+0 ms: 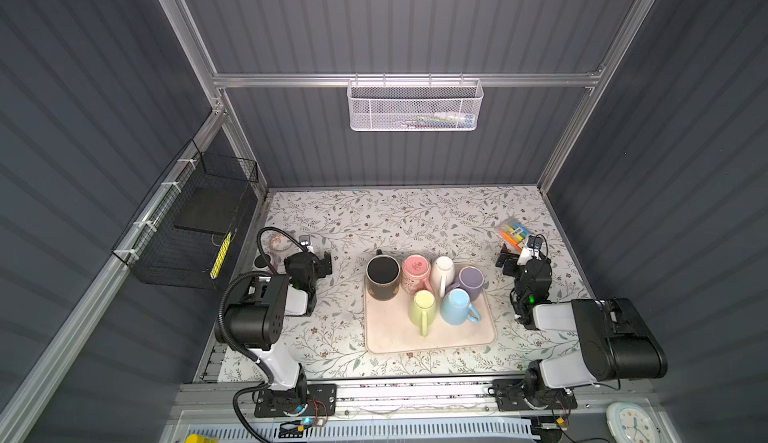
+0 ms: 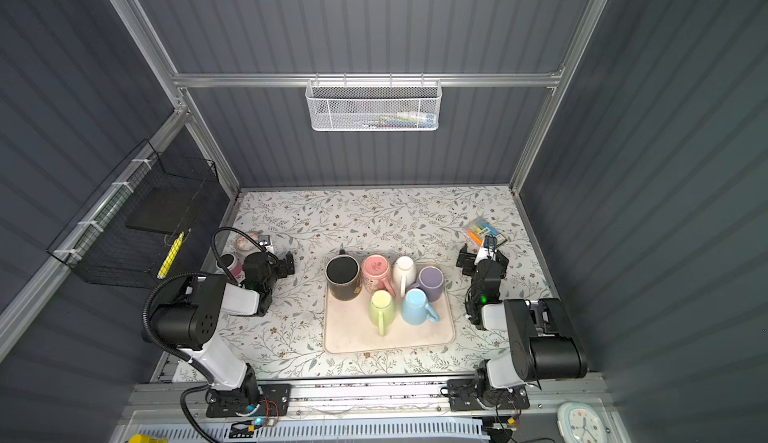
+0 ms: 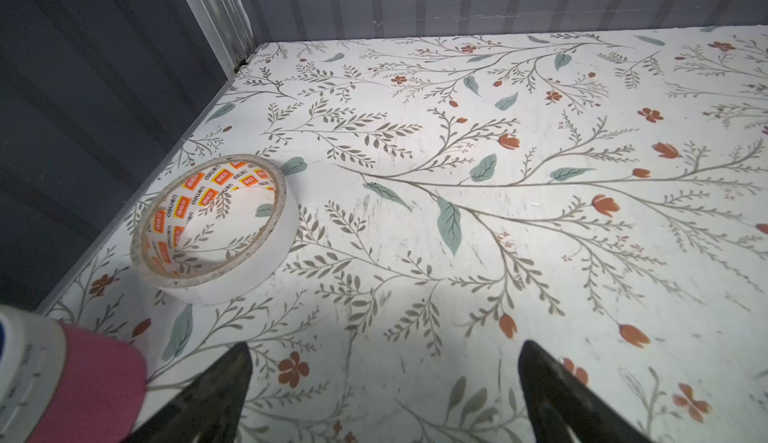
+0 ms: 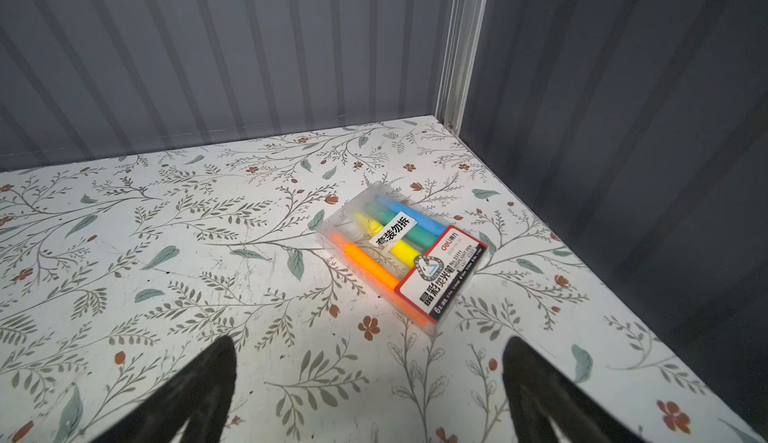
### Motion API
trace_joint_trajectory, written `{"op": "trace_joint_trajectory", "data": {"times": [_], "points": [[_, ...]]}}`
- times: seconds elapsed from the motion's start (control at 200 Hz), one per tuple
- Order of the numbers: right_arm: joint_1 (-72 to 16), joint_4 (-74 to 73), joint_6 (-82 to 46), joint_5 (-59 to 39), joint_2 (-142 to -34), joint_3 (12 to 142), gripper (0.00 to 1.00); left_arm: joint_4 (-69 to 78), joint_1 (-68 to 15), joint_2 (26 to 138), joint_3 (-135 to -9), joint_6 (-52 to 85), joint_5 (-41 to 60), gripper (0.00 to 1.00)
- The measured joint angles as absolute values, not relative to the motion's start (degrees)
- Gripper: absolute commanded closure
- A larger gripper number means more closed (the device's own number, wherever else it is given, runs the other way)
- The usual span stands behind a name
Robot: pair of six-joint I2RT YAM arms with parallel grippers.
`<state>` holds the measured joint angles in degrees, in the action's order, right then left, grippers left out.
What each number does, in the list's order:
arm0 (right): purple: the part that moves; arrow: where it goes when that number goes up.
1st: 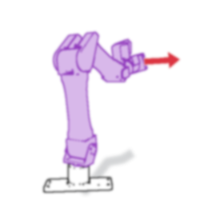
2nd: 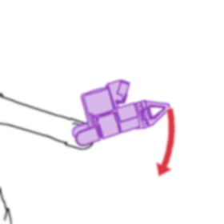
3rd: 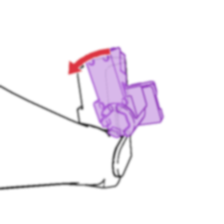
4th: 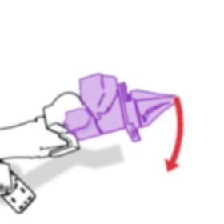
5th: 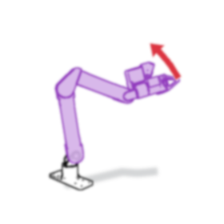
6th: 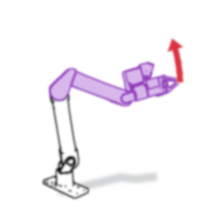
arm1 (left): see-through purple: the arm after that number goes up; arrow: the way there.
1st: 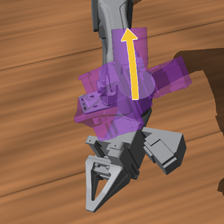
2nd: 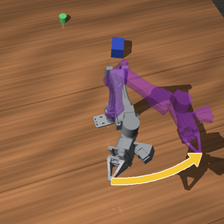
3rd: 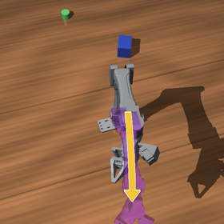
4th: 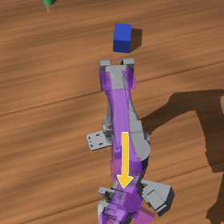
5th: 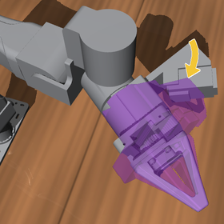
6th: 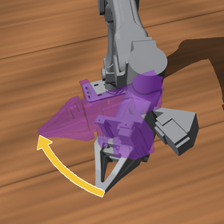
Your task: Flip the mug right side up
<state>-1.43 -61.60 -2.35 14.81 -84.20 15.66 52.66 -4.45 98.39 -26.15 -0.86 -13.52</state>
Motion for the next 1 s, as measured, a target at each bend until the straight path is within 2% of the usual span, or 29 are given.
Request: {"op": "trace_joint_trajectory", "data": {"times": [0.871,1.001], "points": [[0.9,-59.4,-3.1,12.0,-84.2,16.6,0.01,52.7,-4.4,98.4,-26.2,-0.9,-13.5,0.00],[0.8,-57.5,-3.6,12.5,-80.8,16.2,0.01,50.7,-4.4,97.9,-26.7,-0.9,-13.8,0.00]]}}
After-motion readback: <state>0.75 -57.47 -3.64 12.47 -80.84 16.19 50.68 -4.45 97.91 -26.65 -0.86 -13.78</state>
